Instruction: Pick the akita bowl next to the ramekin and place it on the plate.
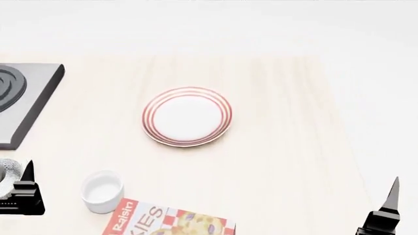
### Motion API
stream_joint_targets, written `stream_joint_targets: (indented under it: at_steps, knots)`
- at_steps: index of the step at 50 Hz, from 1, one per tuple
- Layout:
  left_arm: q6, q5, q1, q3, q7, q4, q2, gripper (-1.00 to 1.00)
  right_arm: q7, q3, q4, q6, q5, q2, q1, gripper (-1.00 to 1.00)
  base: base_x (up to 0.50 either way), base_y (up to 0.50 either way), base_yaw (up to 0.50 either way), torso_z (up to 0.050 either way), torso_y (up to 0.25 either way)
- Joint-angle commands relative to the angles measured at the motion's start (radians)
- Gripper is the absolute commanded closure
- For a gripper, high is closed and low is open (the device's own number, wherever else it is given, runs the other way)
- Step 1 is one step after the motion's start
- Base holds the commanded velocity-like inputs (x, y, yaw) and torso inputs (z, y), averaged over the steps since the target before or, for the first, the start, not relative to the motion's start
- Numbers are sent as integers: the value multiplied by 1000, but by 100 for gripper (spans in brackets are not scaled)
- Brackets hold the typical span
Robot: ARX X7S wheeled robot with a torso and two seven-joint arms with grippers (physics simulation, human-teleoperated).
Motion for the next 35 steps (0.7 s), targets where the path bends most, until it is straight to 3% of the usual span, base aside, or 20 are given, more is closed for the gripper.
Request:
stream_joint_targets:
  at_steps: [1, 35]
  knots:
    - [-2, -4, -1, 1, -3, 2, -2, -100, 1, -2, 4, -6, 1, 2, 0, -100, 246, 0, 0, 0, 0]
    - [8, -12, -3, 5, -8, -9, -6, -100, 7, -7, 4, -10, 8, 8, -3, -100, 248, 0, 0, 0, 1]
